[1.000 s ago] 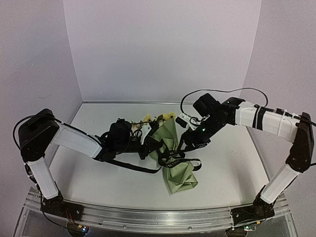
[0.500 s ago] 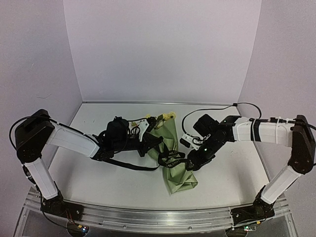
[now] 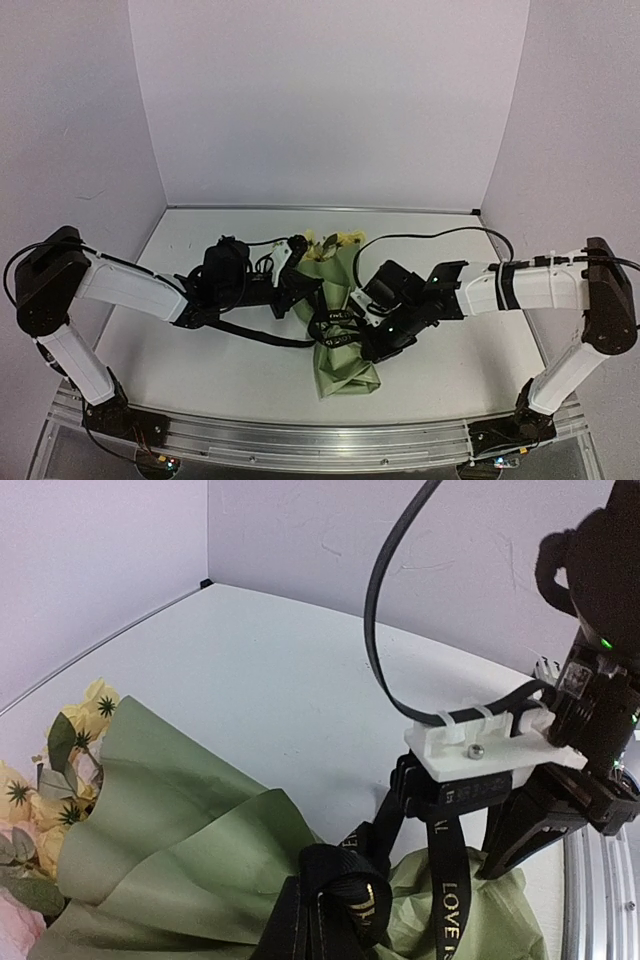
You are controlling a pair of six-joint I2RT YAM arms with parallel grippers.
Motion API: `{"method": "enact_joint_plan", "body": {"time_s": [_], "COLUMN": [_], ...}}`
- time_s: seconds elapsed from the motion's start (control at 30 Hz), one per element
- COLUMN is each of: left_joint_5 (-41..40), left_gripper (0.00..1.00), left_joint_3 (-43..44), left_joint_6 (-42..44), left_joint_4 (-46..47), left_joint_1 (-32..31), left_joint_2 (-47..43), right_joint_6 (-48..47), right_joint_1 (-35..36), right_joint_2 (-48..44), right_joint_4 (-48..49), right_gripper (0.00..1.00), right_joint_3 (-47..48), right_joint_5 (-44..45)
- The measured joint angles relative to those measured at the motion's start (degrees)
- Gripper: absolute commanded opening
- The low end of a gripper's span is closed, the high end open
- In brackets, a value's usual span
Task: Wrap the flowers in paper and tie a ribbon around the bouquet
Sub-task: Cross the half-tied ribbon over the folded bouquet.
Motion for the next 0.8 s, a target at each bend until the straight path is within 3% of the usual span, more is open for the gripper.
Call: {"method": "enact_joint_plan", "body": {"time_s": [0.1, 0.37, 0.5, 0.63, 0.8], "left_joint_5": [0.41, 3.11, 3.19, 3.19, 3.16], "left_gripper": [0.00, 0.00, 0.00, 0.00, 0.00], "left_joint_3": [-2.45, -5.39, -5.42, -5.58, -5.58], "left_joint_6": [-0.94, -1.10, -0.48, 0.35, 0.55], "left_joint_4": [-0.02, -3.69, -4.53, -4.68, -5.01], "left_joint_1": [0.00, -0.01, 0.00, 0.00, 0.00], "left_joint_2": [-2.88, -9.03, -9.28, -9.28, -9.28], "right_joint_6": [4.15, 5.21, 0.82, -6.58, -19.08], "right_joint_1": [3.32, 5.82, 5.82, 5.82, 5.82], "right_joint_2": [1.15, 2.25, -1.20, -8.15, -14.52], "right_joint_4": [3.08, 5.16, 2.19, -1.17, -0.40], "right_gripper": [0.06, 0.40, 0.50, 0.68, 0.76], "right_joint_3": [-0.48, -0.50, -0.50, -1.04, -6.11], "right_joint_5": [2.57, 3.56, 4.03, 7.54, 14.08]}}
